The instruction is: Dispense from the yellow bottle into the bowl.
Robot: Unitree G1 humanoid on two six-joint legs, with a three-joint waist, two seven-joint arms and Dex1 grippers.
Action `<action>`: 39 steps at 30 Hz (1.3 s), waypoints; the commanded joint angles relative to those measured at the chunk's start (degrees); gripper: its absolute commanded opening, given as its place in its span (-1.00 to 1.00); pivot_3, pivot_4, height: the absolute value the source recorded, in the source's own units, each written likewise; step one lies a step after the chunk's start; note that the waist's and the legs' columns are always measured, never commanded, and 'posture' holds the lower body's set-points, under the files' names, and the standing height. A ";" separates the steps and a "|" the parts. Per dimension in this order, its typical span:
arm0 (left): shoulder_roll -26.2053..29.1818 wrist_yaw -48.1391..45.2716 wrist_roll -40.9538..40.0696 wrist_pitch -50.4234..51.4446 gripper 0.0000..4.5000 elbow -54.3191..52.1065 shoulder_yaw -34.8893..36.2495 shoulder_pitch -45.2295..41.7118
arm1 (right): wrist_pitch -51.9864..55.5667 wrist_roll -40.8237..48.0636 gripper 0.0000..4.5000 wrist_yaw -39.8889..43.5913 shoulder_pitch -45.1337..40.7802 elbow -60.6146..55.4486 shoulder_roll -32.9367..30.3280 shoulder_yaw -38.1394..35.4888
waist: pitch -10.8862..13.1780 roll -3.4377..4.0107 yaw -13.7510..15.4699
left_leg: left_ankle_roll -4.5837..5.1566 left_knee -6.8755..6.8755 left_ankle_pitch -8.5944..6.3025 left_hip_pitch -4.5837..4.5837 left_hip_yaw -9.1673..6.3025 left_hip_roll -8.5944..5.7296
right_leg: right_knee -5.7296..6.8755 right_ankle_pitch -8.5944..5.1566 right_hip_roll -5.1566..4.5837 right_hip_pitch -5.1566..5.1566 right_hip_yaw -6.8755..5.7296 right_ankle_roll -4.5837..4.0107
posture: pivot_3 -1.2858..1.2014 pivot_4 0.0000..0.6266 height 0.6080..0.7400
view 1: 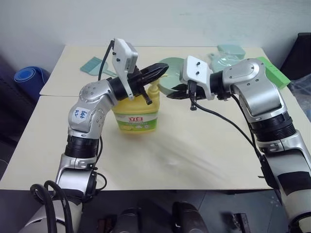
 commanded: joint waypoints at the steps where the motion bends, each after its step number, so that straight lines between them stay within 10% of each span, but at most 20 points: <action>1: 0.64 1.87 1.61 3.92 -0.97 -0.47 -0.88 0.42 | -0.73 0.09 -1.00 -0.17 -1.68 -1.03 0.09 -1.60 | 0.00 0.00 0.01 | 0.00 0.03 0.00 0.00 -0.01 0.00 | 0.02 0.00 0.00 0.00 0.00 0.00 | 0.03 -0.52 1.00; 17: 2.69 3.14 1.18 21.46 -0.97 -1.86 -3.90 1.72 | -0.88 0.73 -1.00 0.10 -1.21 -1.44 0.67 -2.06 | -0.04 0.05 -0.02 | 0.00 0.19 0.00 0.21 -0.18 0.01 | 0.09 0.00 0.00 0.36 -0.03 0.00 | 0.03 -0.52 1.00; 39: -4.24 6.34 -3.08 12.01 -0.97 -3.69 4.97 5.88 | -1.26 0.90 -1.00 -3.13 0.86 -0.22 0.38 -4.62 | -0.21 0.16 0.30 | -0.01 -0.26 0.00 1.14 -0.20 0.01 | -0.25 -0.01 -0.01 1.23 -0.02 -0.01 | 0.03 -0.52 1.00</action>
